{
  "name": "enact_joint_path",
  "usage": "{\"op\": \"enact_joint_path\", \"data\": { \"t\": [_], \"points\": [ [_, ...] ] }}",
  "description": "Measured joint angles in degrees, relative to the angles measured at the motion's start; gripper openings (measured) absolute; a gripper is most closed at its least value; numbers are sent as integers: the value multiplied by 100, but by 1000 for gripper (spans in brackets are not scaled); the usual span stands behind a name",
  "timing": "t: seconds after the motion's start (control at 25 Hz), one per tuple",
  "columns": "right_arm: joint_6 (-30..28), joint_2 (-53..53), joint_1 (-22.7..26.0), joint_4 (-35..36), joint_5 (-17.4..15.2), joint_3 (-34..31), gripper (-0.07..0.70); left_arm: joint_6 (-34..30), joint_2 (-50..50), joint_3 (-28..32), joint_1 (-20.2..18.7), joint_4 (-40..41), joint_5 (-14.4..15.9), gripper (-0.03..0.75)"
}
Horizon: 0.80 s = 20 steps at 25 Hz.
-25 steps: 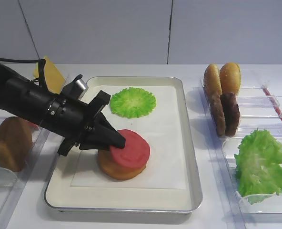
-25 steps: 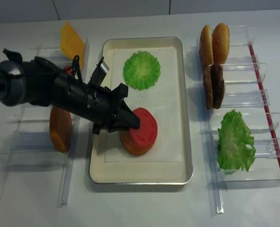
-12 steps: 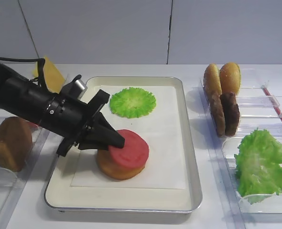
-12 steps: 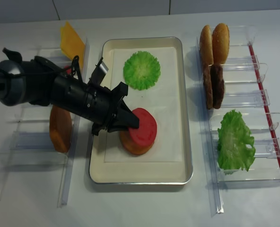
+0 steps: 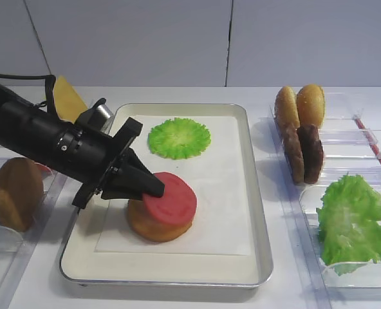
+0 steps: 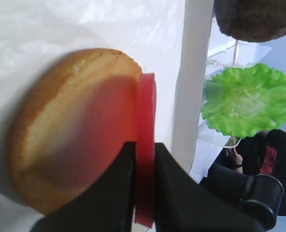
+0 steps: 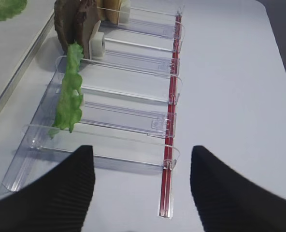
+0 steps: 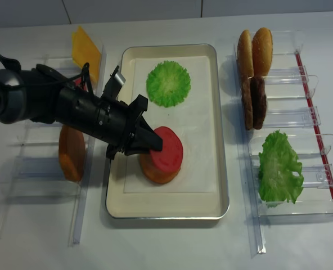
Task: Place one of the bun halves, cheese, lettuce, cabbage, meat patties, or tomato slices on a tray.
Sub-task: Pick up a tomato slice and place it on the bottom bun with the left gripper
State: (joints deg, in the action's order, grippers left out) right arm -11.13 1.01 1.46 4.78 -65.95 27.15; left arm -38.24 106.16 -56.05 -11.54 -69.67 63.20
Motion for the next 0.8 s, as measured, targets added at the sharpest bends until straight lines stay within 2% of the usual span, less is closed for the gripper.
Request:
{"op": "enact_joint_path", "data": {
  "t": [0.6, 0.8],
  "points": [
    [14, 0, 0, 0, 0, 0, 471, 201, -11, -12, 0, 126, -108, 44],
    [14, 0, 0, 0, 0, 0, 471, 201, -11, -12, 12, 156, 6, 44]
  ]
}}
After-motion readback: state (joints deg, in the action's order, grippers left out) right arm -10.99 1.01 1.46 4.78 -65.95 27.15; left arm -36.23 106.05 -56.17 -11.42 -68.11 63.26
